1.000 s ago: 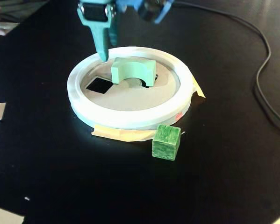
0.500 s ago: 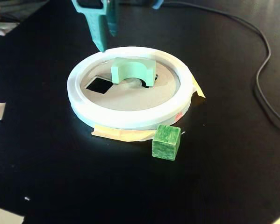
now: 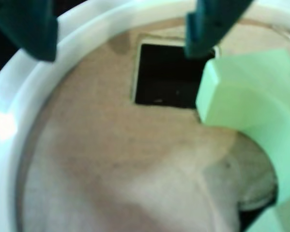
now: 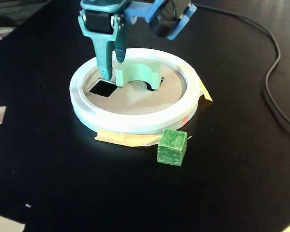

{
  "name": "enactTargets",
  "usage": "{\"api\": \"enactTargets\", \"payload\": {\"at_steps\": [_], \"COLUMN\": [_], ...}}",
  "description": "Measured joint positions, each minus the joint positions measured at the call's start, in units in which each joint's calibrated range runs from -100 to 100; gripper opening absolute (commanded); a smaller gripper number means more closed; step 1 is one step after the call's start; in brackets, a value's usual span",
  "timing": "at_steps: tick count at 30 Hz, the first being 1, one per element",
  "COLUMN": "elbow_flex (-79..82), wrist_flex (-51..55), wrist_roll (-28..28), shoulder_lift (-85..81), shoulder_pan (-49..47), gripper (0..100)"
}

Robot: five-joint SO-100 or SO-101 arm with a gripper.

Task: Pick up the U shape block and drop it in corresponding U shaped hole

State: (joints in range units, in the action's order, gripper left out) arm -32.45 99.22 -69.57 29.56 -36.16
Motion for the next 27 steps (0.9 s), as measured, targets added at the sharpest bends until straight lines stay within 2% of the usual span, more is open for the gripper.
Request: {"api": "enactTargets", "payload": {"at_steps": [27], "elbow_flex": [0.10], "wrist_flex": [0.00], "wrist_roll": [0.00], "shoulder_lift": [5.71], "shoulder_pan": [-4.40], "gripper": [43]}}
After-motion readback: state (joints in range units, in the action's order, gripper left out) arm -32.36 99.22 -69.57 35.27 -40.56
